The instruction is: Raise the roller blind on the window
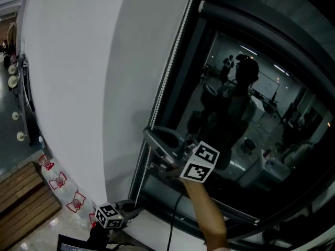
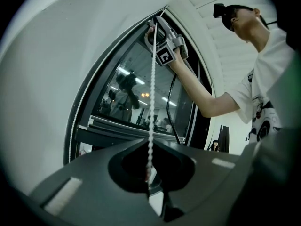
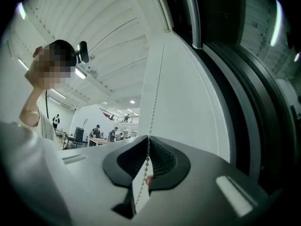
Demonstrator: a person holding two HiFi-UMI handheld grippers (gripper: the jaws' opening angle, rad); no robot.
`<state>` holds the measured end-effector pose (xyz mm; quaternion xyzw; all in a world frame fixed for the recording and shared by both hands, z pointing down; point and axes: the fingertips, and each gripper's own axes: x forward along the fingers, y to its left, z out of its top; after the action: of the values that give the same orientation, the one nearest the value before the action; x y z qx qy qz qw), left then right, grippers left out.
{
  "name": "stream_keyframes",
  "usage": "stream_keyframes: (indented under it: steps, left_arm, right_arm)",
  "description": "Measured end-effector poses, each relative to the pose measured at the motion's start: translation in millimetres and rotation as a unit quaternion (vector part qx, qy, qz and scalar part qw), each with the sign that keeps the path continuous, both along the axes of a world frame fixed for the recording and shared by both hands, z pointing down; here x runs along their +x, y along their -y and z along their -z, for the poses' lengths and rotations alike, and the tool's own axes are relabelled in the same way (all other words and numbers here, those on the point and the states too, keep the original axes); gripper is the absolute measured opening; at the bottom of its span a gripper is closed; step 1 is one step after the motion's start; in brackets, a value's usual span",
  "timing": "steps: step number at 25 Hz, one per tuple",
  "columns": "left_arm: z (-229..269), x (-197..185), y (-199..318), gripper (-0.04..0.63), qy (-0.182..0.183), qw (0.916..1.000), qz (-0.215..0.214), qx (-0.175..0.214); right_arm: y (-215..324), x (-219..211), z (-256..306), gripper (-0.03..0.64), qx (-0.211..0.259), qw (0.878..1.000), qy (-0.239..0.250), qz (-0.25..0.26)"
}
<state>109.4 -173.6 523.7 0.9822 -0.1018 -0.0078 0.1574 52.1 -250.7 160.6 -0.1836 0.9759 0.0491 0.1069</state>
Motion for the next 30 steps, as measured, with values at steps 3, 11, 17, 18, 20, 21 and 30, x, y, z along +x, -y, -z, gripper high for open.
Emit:
stream_keyframes:
  steps: [3, 11, 17, 18, 20, 21, 30]
  left_arm:
    - [-3, 1, -2, -0.002, 0.002, 1.0000, -0.002, -0.004]
    - [-9, -1, -6, -0.002, 0.007, 0.9999, 0.000, -0.009]
    - [-8, -5, -5, -0.002, 0.007, 0.9999, 0.003, -0.012]
    - [-8, -6, -5, -0.002, 0.009, 0.9999, 0.003, -0.012]
    - [-9, -7, -6, -0.002, 0.008, 0.9999, 0.004, -0.014]
    - [-10, -7, -6, -0.002, 0.008, 0.9998, 0.004, -0.016]
    - [-23, -11, -12, -0.002, 0.011, 0.9993, 0.006, -0.036]
  right_arm:
    - [4, -4, -36, 0.011, -0.024, 1.000, -0.016, -0.001]
    - [3, -6, -98, 0.011, -0.058, 0.997, -0.040, -0.008]
    - [4, -8, -165, 0.011, -0.102, 0.991, -0.079, -0.020]
    - [4, -9, -178, 0.011, -0.111, 0.990, -0.087, -0.023]
    - [2, -10, -203, 0.011, -0.131, 0.986, -0.100, -0.024]
    - [1, -11, -217, 0.011, -0.141, 0.984, -0.107, -0.024]
    - [-14, -15, -305, 0.011, -0.216, 0.968, -0.124, -0.025]
